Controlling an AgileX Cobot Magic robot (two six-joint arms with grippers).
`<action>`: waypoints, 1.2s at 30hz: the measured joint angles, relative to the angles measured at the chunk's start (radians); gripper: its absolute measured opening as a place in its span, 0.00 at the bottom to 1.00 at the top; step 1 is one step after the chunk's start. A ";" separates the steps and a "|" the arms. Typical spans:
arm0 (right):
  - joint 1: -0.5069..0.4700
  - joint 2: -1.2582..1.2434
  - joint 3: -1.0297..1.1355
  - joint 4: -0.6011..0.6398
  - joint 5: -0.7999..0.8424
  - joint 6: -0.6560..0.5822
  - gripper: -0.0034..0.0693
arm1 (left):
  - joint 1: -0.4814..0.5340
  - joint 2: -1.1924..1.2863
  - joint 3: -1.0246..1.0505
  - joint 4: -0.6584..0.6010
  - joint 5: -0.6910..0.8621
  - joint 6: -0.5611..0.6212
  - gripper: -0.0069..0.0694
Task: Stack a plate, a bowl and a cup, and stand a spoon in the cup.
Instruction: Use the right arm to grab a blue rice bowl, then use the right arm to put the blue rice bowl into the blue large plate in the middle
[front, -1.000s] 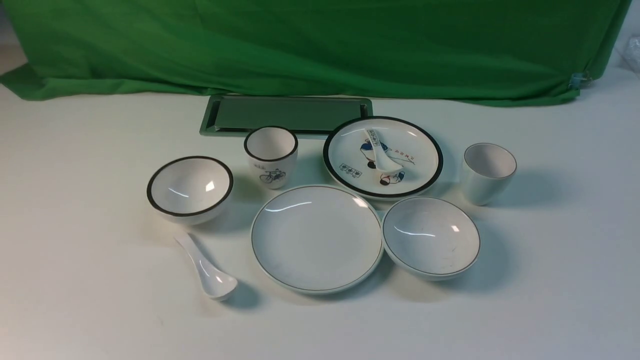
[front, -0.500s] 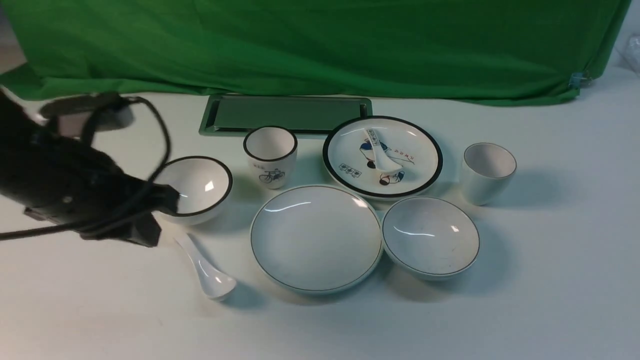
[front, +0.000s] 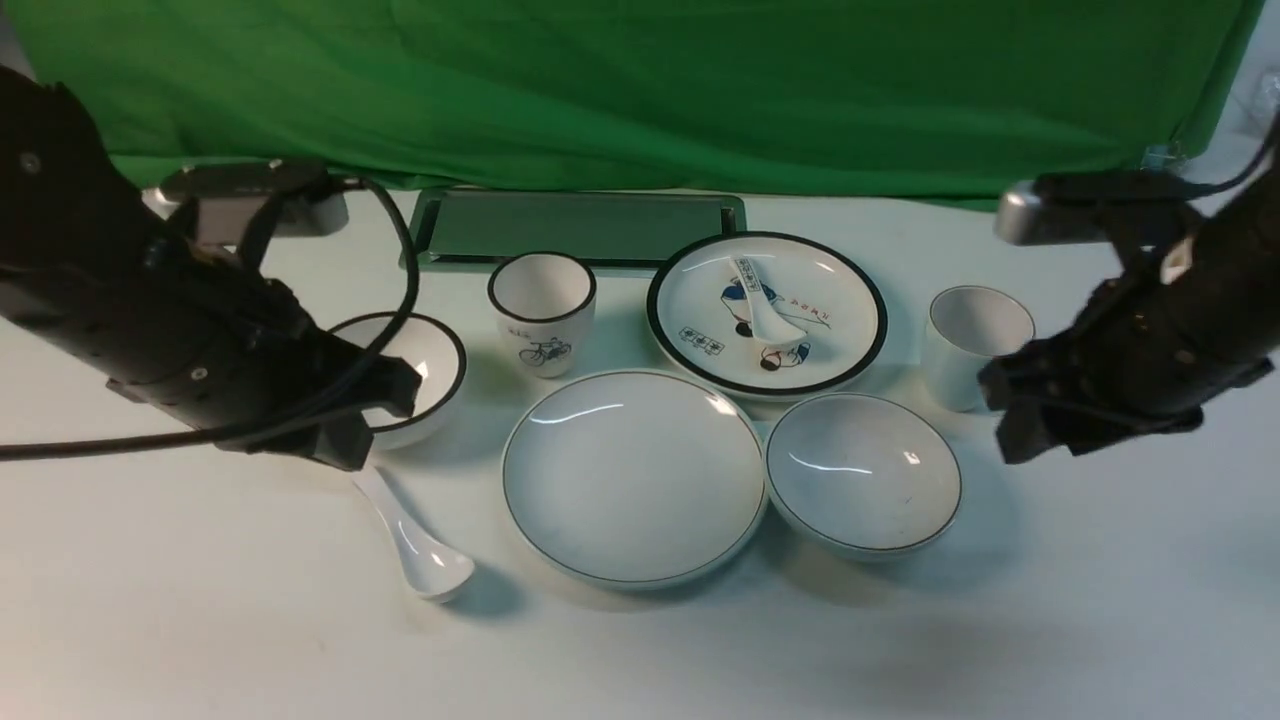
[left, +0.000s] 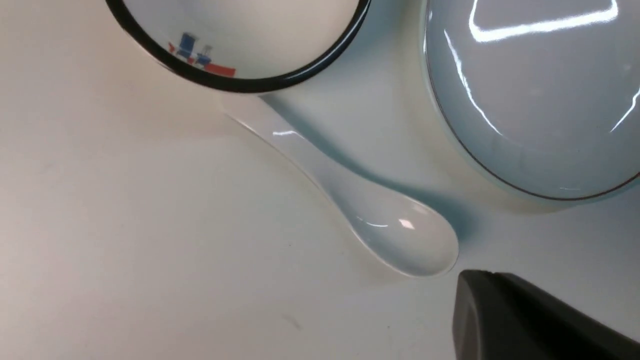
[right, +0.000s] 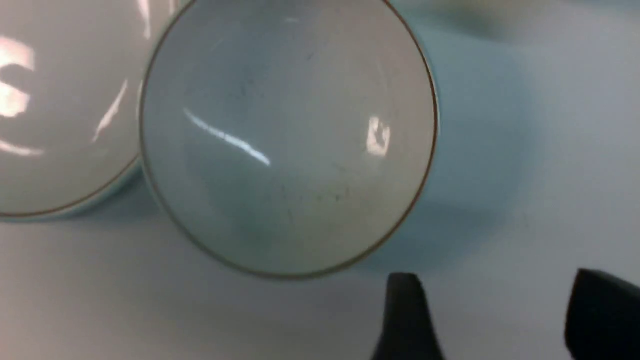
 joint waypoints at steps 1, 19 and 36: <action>0.000 0.017 -0.005 0.000 -0.003 0.000 0.70 | 0.000 -0.001 0.000 0.000 0.003 0.000 0.09; 0.002 0.285 -0.085 0.084 -0.116 -0.034 0.18 | 0.000 -0.105 0.000 0.011 0.008 0.001 0.09; 0.208 0.307 -0.388 0.137 -0.087 -0.058 0.16 | 0.000 -0.105 0.000 0.012 0.007 0.001 0.09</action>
